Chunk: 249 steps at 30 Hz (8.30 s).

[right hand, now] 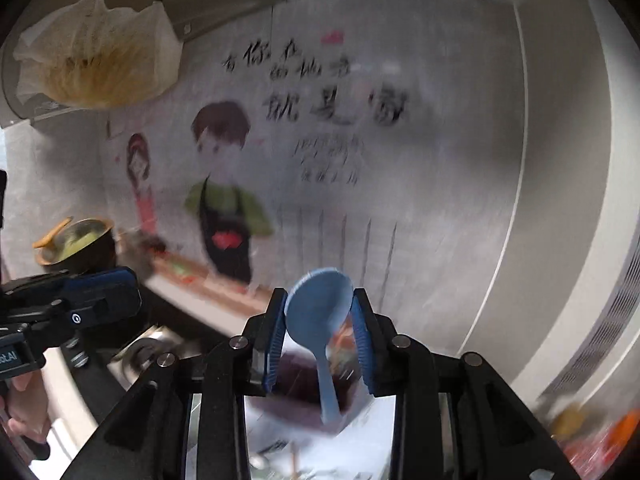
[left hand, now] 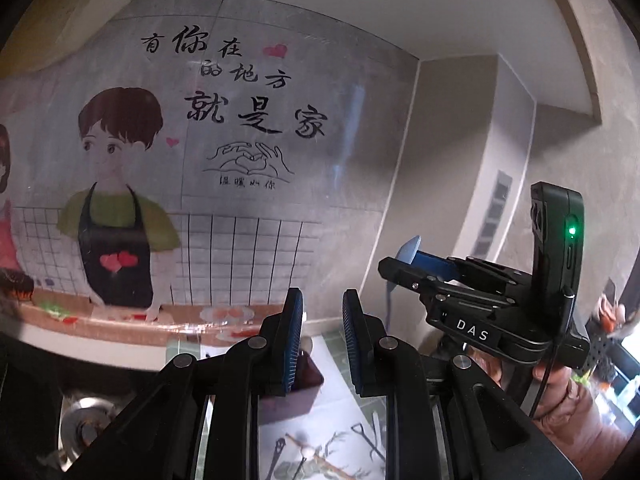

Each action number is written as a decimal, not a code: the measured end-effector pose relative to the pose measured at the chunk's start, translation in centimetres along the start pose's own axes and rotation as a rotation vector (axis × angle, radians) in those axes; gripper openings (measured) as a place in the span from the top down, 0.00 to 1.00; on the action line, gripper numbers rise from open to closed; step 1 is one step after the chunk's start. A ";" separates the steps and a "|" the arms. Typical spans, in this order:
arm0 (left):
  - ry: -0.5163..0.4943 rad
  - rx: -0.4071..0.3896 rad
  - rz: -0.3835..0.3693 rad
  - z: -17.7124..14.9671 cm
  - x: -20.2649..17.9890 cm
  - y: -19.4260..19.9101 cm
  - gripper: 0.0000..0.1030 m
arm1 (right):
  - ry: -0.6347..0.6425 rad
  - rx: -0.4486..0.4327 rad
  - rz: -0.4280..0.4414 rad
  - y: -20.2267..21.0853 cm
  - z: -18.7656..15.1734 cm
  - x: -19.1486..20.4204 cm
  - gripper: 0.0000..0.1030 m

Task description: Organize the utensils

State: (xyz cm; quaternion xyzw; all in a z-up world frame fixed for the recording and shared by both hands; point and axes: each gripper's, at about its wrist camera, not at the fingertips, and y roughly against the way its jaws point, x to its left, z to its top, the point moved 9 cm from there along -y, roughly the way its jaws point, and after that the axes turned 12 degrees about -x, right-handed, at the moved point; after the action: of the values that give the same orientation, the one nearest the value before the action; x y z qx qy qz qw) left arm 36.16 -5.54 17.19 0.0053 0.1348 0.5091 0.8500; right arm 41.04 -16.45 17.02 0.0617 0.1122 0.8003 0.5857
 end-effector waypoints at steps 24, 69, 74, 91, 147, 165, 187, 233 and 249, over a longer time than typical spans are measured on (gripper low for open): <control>-0.181 0.744 0.022 -34.6 3.7 -11.1 0.58 | -0.088 0.337 -0.063 -2.3 -16.2 -5.0 0.72; 0.093 0.365 0.196 -22.9 11.3 -0.5 0.78 | 0.269 0.708 0.343 -11.5 -35.6 8.7 0.64; 0.100 0.351 0.193 -22.3 11.0 -0.3 0.78 | 0.166 0.728 0.336 -10.8 -34.9 8.7 0.84; 0.080 0.302 0.181 -20.1 8.5 0.4 0.78 | -0.072 0.628 0.178 -7.6 -31.5 4.4 0.46; 0.071 0.215 0.174 -16.1 13.3 -15.7 0.78 | -0.049 0.299 -0.077 -16.3 -17.1 -0.9 0.69; 0.088 0.277 0.215 -18.4 11.5 -10.0 0.60 | -0.098 0.256 -0.049 -9.6 -18.6 -1.7 0.07; 0.076 0.583 0.234 -33.5 7.7 -1.2 0.48 | -0.038 0.638 -0.092 0.7 -35.4 -4.2 0.33; -0.035 0.644 0.246 -36.3 8.9 -1.8 0.53 | -0.286 0.716 0.021 0.2 -36.0 -0.1 0.91; -0.071 0.544 0.259 -34.3 8.3 -1.7 0.74 | -0.181 0.684 0.035 0.9 -35.0 -0.7 0.73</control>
State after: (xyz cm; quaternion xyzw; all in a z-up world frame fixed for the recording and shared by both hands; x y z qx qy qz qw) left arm 33.30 -3.60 -17.98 0.2676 0.2348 0.5582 0.7495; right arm 32.37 -21.12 -16.54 0.3270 0.3201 0.7178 0.5248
